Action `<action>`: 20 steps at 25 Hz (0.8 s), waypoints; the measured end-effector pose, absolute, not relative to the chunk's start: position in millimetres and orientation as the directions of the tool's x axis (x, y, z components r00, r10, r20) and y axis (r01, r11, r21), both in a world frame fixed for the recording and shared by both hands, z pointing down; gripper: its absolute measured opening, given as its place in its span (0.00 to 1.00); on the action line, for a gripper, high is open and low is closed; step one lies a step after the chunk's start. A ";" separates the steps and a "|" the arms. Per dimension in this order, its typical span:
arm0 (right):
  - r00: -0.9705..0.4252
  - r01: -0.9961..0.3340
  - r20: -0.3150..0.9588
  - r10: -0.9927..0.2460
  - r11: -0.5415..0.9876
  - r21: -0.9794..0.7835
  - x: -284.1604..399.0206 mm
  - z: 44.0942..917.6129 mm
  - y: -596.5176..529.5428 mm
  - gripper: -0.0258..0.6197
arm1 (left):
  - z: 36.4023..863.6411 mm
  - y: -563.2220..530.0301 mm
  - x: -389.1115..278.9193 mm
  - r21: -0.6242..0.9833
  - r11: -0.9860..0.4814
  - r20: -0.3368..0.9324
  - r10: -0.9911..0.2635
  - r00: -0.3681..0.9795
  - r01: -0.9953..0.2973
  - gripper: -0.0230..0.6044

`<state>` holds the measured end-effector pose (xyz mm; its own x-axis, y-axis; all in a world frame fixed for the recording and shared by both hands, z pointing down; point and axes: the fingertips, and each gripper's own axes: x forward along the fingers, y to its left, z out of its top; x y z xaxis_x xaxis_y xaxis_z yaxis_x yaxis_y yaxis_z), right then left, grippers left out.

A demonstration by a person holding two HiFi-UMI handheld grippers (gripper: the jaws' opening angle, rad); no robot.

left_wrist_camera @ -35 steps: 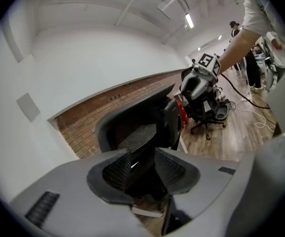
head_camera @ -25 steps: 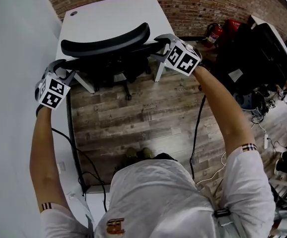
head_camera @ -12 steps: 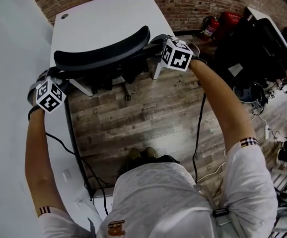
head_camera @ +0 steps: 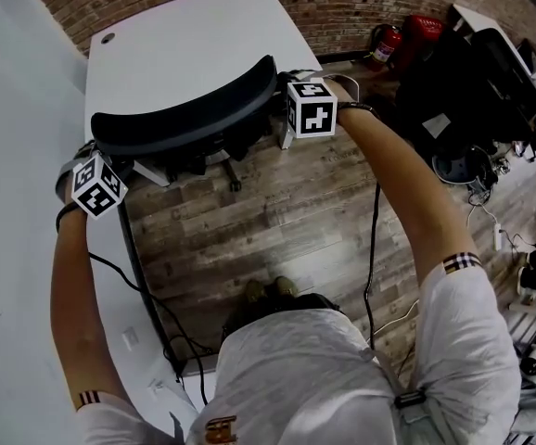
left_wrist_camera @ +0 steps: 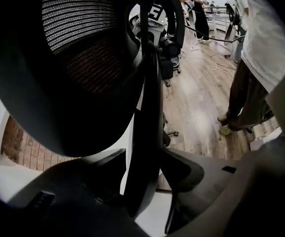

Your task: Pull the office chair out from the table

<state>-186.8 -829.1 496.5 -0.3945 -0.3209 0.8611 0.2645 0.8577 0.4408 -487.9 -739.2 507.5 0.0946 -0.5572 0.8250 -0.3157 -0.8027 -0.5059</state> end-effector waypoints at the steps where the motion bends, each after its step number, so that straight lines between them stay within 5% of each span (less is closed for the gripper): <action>1: -0.392 0.267 0.864 -0.316 0.860 0.436 -188.3 497.8 -829.7 0.37 | 508.4 -740.7 -486.6 -0.504 -0.804 0.825 -0.556 0.099 -0.316 0.37; 12: -0.373 0.305 0.864 -0.339 0.834 0.460 -188.0 507.4 -829.6 0.25 | 521.6 -743.9 -490.6 -0.529 -0.811 0.831 -0.555 0.043 -0.250 0.20; 20: -0.395 0.309 0.833 -0.388 0.798 0.518 -183.6 513.9 -823.8 0.22 | 522.0 -734.6 -485.0 -0.531 -0.818 0.834 -0.551 0.035 -0.222 0.18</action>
